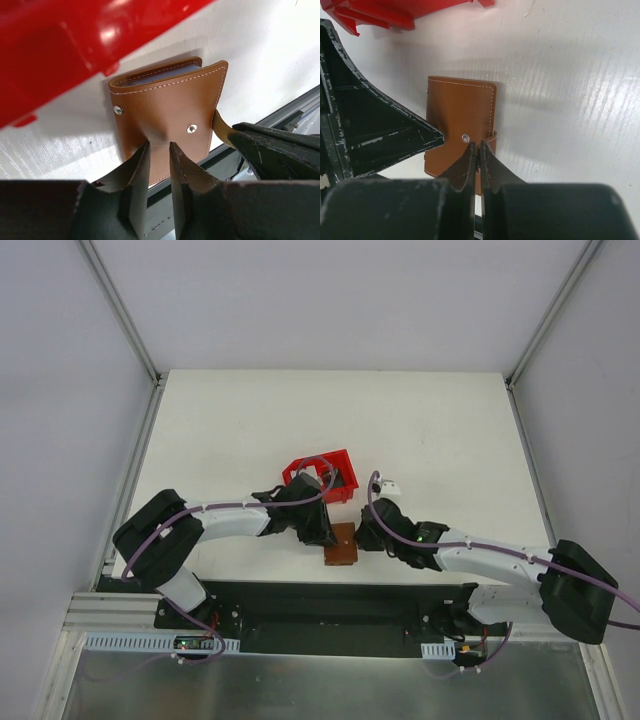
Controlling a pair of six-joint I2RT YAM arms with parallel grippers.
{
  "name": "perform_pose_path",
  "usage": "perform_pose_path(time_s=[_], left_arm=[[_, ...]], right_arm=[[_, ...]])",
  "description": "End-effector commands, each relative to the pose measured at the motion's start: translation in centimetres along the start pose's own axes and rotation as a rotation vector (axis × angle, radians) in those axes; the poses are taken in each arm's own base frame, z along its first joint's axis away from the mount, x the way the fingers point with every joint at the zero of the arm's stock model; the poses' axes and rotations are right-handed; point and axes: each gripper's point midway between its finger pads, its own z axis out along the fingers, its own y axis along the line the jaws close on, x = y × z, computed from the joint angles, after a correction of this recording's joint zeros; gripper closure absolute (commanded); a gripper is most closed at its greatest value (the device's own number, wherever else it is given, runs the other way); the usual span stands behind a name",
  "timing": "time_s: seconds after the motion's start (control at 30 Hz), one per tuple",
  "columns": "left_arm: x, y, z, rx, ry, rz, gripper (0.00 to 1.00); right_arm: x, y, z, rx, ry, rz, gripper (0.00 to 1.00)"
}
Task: Put the credit cards into the card holder
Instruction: Close the card holder at the center of the board.
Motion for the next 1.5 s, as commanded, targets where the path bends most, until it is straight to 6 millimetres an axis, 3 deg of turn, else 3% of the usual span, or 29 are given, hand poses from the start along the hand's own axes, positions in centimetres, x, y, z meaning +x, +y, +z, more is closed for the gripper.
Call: perform_pose_path(time_s=[0.0,0.1,0.3,0.47,0.6,0.77,1.17,1.27,1.37,1.47], left_arm=[[1.1,2.4,0.7,-0.079,0.014,0.004,0.80],[1.0,2.3,0.4,-0.071,0.002,0.028,0.77],[0.4,1.6,-1.2,-0.037,-0.055,0.089,0.58],[0.7,3.3,-1.7,-0.087,-0.072,0.109,0.50],[0.9,4.4,-1.4,-0.117,-0.068,0.110,0.48],[0.6,4.1,-1.1,-0.123,-0.074,0.100,0.46],[0.7,4.8,0.0,-0.161,-0.053,0.069,0.53],[0.7,4.9,0.1,-0.167,-0.052,0.074,0.53],[0.6,4.9,0.1,-0.167,-0.055,0.079,0.52],[0.6,4.7,0.3,-0.166,-0.044,0.090,0.51]], right_arm=[[-1.2,3.1,0.1,-0.095,0.008,-0.021,0.99],[-0.1,4.0,1.1,-0.102,0.078,-0.033,0.99],[0.9,2.6,2.6,-0.014,0.142,-0.021,0.99],[1.1,1.8,2.8,0.004,0.152,0.001,0.98],[1.6,1.9,3.0,-0.001,0.177,0.002,0.96],[1.6,2.8,3.1,-0.036,0.188,-0.001,0.92],[-1.4,4.2,0.4,-0.141,0.071,-0.027,0.67],[-2.1,3.7,-0.2,-0.143,0.036,-0.019,0.70],[-2.2,2.7,-0.2,-0.127,0.032,0.012,0.87],[-1.9,2.2,0.0,-0.130,0.063,0.040,0.93]])
